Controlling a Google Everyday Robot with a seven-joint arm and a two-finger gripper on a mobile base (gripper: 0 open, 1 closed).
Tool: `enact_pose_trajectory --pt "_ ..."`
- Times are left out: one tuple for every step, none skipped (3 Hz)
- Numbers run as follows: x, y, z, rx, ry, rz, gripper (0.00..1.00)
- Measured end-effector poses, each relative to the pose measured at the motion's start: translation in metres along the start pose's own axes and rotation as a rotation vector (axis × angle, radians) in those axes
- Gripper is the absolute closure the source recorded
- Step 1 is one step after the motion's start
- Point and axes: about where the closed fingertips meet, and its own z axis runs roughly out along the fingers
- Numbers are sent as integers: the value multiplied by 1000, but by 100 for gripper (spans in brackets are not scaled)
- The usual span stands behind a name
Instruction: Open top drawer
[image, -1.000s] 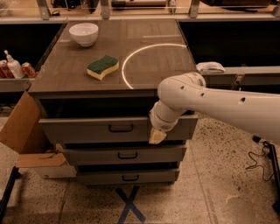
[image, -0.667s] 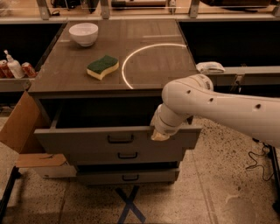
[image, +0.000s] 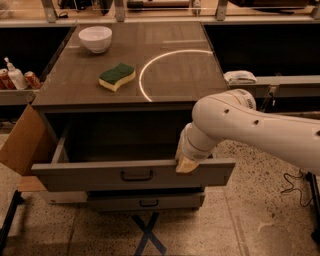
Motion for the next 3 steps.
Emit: enact_pose_trajectory --pt "-1 0 -1 1 1 -2 76" --pt "-1 1 -2 2 2 -3 51" --pt "-1 1 -3 3 3 -5 28"
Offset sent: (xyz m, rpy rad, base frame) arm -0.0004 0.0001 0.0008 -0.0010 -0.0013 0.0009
